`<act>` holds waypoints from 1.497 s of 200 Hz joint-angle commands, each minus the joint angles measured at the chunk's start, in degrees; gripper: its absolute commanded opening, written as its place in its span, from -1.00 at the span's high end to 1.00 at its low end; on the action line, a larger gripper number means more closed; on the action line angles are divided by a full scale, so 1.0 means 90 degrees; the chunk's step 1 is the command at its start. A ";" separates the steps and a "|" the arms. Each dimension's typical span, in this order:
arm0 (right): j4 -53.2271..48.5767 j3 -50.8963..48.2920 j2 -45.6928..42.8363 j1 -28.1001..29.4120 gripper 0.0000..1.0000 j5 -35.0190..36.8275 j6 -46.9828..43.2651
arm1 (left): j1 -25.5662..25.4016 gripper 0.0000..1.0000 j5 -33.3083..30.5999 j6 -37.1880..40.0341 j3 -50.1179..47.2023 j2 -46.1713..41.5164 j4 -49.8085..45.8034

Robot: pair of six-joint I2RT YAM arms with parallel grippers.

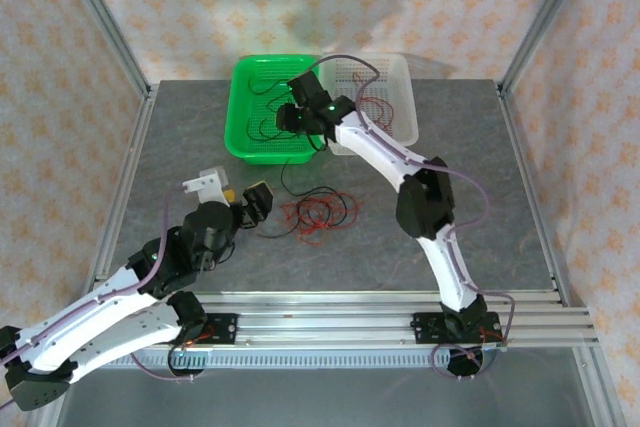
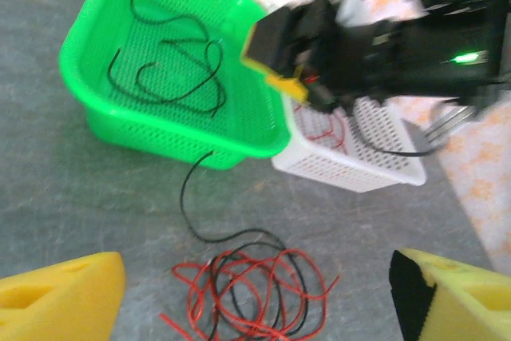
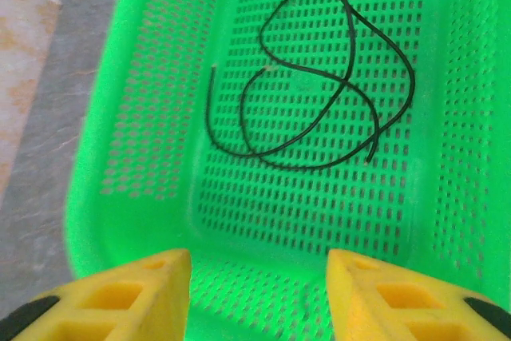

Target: Untangle the cables

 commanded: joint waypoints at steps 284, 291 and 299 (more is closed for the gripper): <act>0.2178 -0.7211 -0.5207 0.0401 0.25 0.0500 0.1003 | 0.1130 0.49 0.2253 0.1461 0.1110 0.5476 0.0466; 0.2201 -0.7238 -0.5215 0.0398 0.25 0.0481 0.1024 | 0.1130 0.57 0.2213 0.1458 0.1112 0.5499 0.0475; 0.2232 -0.7273 -0.5226 0.0393 0.25 0.0452 0.1033 | 0.1130 0.68 0.2164 0.1453 0.1121 0.5499 0.0486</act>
